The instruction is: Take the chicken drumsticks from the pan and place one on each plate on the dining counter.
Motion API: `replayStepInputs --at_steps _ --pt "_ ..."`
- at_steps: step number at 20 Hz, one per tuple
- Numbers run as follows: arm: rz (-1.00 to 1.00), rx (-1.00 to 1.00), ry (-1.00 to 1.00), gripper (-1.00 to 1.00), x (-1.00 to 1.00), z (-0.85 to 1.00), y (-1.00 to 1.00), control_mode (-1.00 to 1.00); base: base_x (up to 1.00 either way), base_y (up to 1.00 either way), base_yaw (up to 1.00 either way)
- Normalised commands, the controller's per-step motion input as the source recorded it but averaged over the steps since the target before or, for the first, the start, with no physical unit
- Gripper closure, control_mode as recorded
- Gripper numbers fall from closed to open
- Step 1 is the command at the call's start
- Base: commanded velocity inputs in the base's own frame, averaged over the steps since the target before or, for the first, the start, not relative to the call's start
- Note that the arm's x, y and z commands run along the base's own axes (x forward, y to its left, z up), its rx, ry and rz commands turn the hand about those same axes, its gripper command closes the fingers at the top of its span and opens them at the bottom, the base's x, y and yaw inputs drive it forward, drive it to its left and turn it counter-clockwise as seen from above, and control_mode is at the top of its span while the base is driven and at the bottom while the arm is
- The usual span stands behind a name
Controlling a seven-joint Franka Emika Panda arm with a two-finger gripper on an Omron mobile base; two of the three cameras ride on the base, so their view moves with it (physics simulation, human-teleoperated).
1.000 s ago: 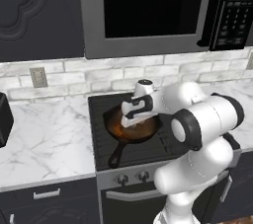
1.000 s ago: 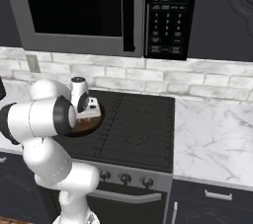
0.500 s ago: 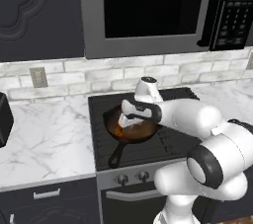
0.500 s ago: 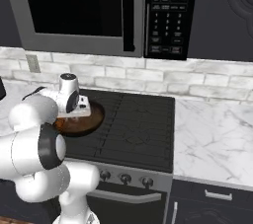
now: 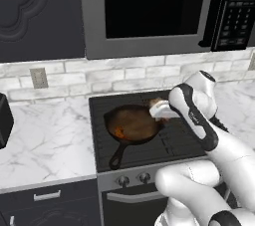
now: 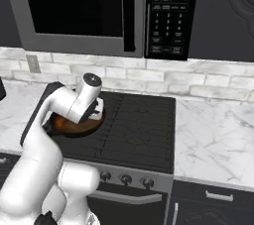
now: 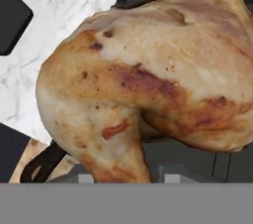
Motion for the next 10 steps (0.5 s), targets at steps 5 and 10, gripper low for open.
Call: replayStepInputs --at_steps 5,10 --pt "-0.17 -0.10 0.00 1.00 -1.00 0.67 -0.14 -1.00 0.00 0.00 0.00" --pt "-0.30 -0.31 0.13 1.00 -0.90 -0.28 0.00 -1.00 0.00 0.00 0.00"
